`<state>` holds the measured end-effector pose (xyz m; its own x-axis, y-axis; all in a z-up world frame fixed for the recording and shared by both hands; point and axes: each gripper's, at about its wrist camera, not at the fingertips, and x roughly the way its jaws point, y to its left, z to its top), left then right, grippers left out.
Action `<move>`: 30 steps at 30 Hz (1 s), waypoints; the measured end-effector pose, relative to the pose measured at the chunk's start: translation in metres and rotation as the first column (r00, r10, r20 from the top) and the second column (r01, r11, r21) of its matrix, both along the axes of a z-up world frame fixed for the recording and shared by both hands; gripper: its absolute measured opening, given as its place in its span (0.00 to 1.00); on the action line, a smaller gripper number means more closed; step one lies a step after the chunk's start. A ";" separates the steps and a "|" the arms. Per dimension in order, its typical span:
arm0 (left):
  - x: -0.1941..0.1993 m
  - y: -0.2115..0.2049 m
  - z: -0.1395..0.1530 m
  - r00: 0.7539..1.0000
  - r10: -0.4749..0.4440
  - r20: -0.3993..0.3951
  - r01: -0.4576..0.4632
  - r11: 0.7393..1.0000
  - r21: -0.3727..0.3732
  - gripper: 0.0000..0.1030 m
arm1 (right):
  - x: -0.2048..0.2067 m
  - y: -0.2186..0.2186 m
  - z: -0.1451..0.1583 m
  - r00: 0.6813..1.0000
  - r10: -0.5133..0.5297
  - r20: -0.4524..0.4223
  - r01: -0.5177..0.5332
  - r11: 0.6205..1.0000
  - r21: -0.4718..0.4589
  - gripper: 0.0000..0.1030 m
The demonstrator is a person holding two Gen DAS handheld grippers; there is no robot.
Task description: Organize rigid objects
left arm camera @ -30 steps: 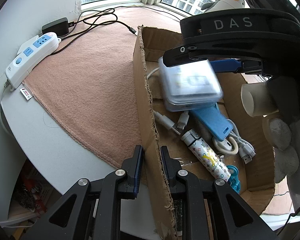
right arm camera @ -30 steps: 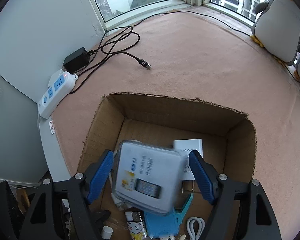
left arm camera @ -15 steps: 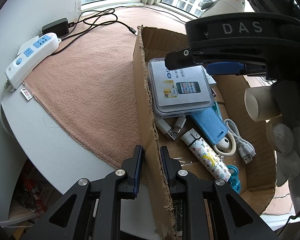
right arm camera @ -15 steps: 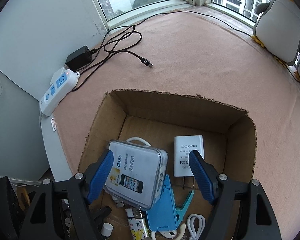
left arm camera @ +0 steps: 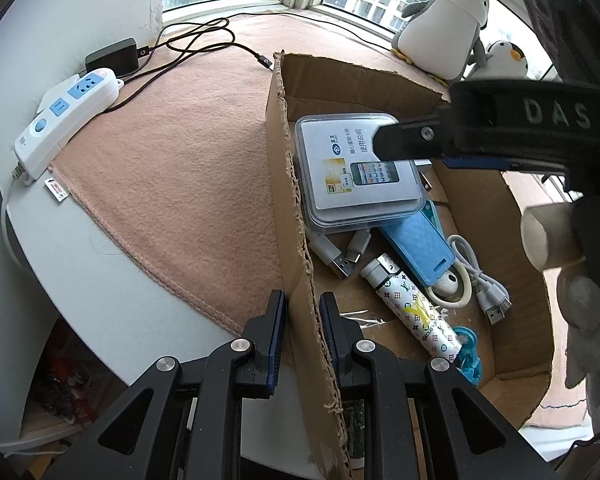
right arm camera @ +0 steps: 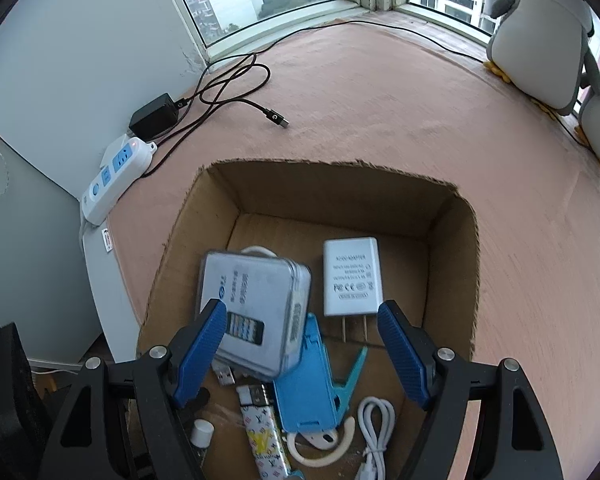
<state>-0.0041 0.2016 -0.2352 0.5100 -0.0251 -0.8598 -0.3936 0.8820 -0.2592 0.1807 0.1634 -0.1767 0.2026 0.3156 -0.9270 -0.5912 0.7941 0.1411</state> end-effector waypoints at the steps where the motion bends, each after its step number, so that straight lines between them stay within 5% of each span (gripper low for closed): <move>1: 0.000 0.000 0.001 1.000 0.000 0.001 0.000 1.000 0.001 0.19 | -0.001 -0.002 0.001 1.000 -0.001 -0.003 0.001 1.000 0.004 0.72; 17: -0.005 -0.005 0.012 1.000 0.003 0.010 -0.003 1.000 0.028 0.19 | -0.039 -0.048 0.028 0.999 -0.038 0.031 0.035 0.994 0.104 0.72; 30: -0.014 -0.012 0.036 0.999 0.000 0.038 -0.004 0.996 0.093 0.19 | -0.083 -0.142 0.064 0.953 -0.245 0.177 0.213 0.960 0.183 0.72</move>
